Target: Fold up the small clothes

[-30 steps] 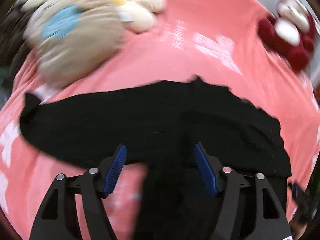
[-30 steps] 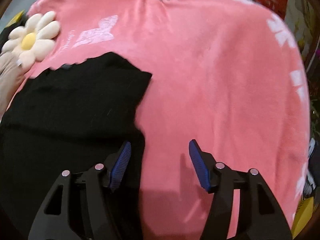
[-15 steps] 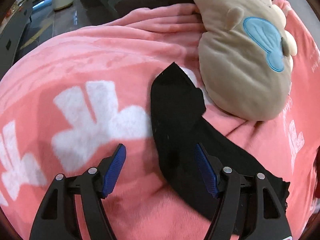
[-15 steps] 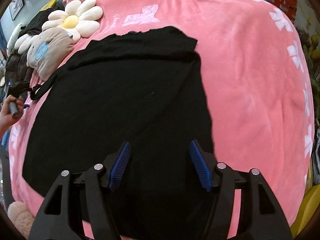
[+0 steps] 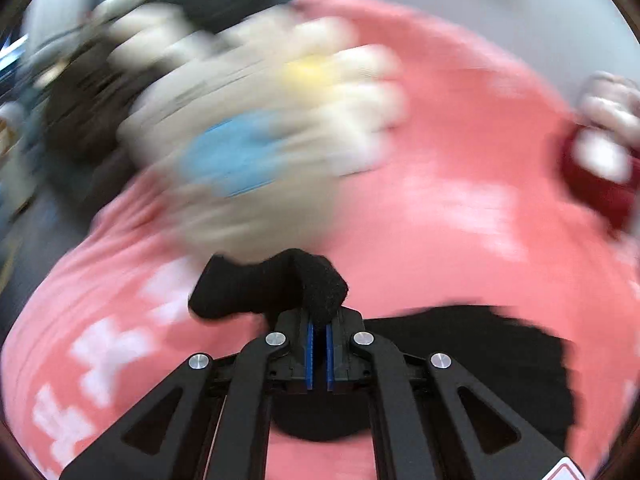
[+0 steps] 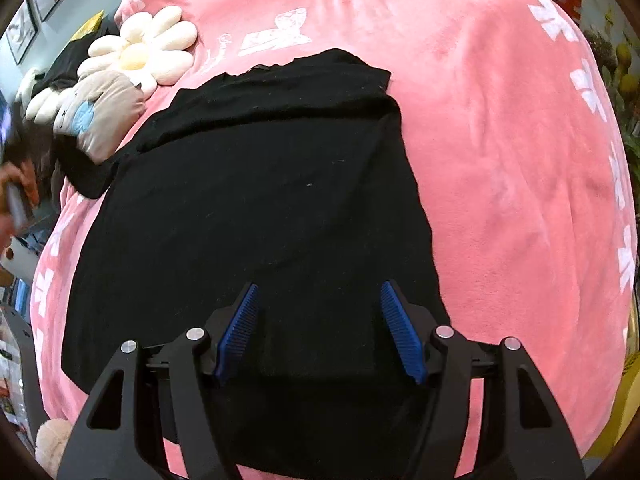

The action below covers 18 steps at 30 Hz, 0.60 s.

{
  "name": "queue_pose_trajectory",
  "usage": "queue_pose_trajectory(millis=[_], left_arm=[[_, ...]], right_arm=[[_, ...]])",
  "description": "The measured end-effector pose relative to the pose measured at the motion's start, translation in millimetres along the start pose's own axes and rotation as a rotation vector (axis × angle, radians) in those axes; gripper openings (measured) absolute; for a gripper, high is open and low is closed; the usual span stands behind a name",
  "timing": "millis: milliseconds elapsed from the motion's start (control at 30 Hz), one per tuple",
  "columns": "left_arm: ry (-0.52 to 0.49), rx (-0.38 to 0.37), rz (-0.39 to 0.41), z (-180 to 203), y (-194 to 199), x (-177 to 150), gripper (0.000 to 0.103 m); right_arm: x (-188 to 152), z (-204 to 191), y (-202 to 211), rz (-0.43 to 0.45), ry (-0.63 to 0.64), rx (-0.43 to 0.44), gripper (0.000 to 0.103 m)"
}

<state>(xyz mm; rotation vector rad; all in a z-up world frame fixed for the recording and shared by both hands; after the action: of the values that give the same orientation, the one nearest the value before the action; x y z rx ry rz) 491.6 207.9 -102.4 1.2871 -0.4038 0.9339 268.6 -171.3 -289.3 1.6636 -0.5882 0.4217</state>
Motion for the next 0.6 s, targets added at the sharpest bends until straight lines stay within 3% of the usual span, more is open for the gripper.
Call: queue_pose_trajectory(millis=[67, 167, 200, 233, 267, 333, 400, 467, 600], left_arm=[[-0.068, -0.155, 0.012, 87, 23, 1, 0.002], [-0.17, -0.306, -0.022, 197, 38, -27, 0.011], [-0.196, -0.344, -0.05, 224, 39, -44, 0.043], [-0.229, -0.366, -0.114, 255, 34, -76, 0.083], [-0.238, -0.375, -0.137, 269, 34, -94, 0.089], [-0.292, -0.394, -0.173, 286, 35, -143, 0.088], [-0.366, -0.342, -0.198, 284, 38, -181, 0.088], [-0.379, -0.301, -0.229, 262, 41, -214, 0.088], [-0.312, -0.212, -0.303, 203, 42, -238, 0.088]], right_arm=[[0, 6, 0, -0.006, -0.034, 0.023, 0.061], [2, 18, 8, 0.009, -0.069, 0.025, 0.061], [3, 25, 11, 0.012, -0.075, 0.015, 0.061], [4, 31, 13, 0.014, -0.08, 0.007, 0.062], [5, 38, 16, 0.019, -0.084, 0.007, 0.063], [13, 54, 21, 0.031, -0.087, -0.019, 0.065], [29, 65, 26, 0.05, -0.065, -0.018, 0.068], [57, 69, 28, 0.088, -0.046, 0.005, 0.068], [121, 52, 8, 0.137, 0.004, 0.055, 0.068]])
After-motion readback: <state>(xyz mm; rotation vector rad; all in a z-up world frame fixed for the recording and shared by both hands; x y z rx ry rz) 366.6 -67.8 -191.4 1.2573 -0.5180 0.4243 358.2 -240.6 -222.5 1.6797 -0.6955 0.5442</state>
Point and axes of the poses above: each gripper's, at about its wrist camera, not at the fingertips, and y roughly against the way its jaws point, z to its right, x to its top, the point moved 9 cm from there along -y, roughly the way its jaws point, and after that the axes turned 2 degrees about y, right-handed, at the moved point
